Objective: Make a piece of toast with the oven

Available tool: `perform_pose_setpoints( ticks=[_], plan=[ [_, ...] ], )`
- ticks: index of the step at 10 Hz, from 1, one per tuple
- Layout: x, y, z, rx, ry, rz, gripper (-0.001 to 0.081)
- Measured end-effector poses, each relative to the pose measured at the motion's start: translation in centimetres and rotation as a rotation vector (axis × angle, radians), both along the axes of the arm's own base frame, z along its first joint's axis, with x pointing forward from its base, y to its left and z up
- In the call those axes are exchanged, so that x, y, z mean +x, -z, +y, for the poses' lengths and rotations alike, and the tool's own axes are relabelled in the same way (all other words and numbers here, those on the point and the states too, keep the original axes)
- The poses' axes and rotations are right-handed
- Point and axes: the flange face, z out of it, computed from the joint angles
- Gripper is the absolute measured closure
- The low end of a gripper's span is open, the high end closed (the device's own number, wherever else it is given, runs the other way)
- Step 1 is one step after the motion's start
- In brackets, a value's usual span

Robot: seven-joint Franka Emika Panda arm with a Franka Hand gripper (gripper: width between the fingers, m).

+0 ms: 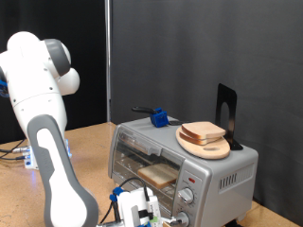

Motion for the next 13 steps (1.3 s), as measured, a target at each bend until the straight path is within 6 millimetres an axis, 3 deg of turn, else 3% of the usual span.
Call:
perform_pose_setpoints(
  ticks=[1,2,7,8,9,11,13],
  plan=[
    [-0.1,-0.3,-0.7,-0.001,-0.027,0.049,0.0806],
    [0.1,-1.1,-1.7,-0.006,-0.007,-0.008,0.0806],
    [-0.4,-4.4,-7.6,-0.042,0.263,-0.593,0.0806],
    [-0.5,-4.6,-7.5,-0.069,0.304,-0.683,0.0806],
    [-0.6,-4.4,-7.5,-0.051,0.290,-0.639,0.0806],
    [-0.6,-3.8,-7.6,-0.018,0.197,-0.414,0.0806],
    [-0.1,-5.3,-7.5,-0.041,0.256,-0.627,0.0806]
  ],
)
